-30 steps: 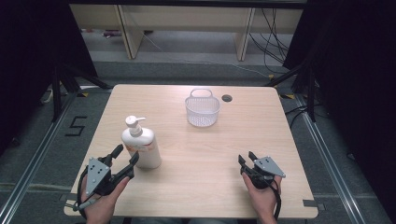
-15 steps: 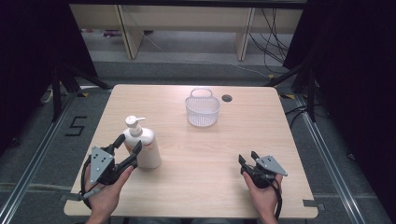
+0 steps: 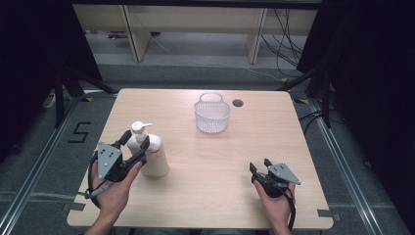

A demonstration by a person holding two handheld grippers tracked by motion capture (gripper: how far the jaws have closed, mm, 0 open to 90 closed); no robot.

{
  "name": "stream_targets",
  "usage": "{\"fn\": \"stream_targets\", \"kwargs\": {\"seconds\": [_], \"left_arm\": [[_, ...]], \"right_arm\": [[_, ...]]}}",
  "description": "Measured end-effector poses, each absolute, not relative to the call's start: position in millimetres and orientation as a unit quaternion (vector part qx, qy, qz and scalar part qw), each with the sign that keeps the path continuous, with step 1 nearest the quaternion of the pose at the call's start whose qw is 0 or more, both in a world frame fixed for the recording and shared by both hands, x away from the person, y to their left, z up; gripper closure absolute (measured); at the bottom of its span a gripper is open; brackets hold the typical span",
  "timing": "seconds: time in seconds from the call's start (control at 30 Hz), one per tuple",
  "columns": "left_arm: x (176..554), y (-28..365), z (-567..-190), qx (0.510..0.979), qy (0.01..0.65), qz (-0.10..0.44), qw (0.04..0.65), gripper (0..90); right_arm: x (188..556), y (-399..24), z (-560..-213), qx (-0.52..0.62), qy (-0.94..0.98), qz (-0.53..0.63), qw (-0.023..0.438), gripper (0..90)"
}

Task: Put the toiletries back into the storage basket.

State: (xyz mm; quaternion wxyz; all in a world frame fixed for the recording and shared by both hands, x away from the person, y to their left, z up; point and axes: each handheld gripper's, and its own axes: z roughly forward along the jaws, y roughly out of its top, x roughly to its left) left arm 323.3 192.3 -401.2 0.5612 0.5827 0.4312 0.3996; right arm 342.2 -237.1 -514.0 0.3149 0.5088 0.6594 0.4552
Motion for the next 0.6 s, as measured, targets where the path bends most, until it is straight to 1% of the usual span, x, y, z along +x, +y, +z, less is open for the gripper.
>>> {"fn": "stream_targets", "kwargs": {"seconds": [0.1, 0.13, 0.17, 0.23, 0.27, 0.33, 0.43, 0.5, 0.6], "left_arm": [[328, 190, -396, 0.587, 0.432, 0.395, 0.559, 38.5], [329, 190, -394, 0.588, 0.432, 0.396, 0.558, 38.5], [330, 189, -393, 0.587, 0.434, 0.396, 0.557, 38.4], [332, 189, -389, 0.587, 0.434, 0.399, 0.556, 38.4], [333, 188, -388, 0.588, 0.434, 0.399, 0.554, 38.4], [336, 189, -386, 0.592, 0.438, 0.394, 0.550, 38.6], [340, 189, -384, 0.598, 0.439, 0.392, 0.545, 40.0], [342, 189, -383, 0.597, 0.440, 0.393, 0.544, 40.7], [344, 188, -381, 0.600, 0.441, 0.393, 0.539, 43.6]], "right_arm": [[343, -237, -515, 0.504, 0.658, 0.464, 0.314, 40.9], [343, -237, -514, 0.499, 0.663, 0.457, 0.321, 40.8], [343, -237, -514, 0.498, 0.666, 0.459, 0.313, 40.6], [342, -236, -514, 0.506, 0.659, 0.458, 0.315, 40.1], [343, -238, -514, 0.498, 0.664, 0.455, 0.322, 39.8], [343, -237, -514, 0.503, 0.662, 0.459, 0.313, 39.6], [344, -237, -515, 0.497, 0.659, 0.464, 0.322, 39.5], [343, -237, -515, 0.498, 0.659, 0.466, 0.318, 39.5], [344, -238, -515, 0.497, 0.659, 0.462, 0.323, 39.4]]}}
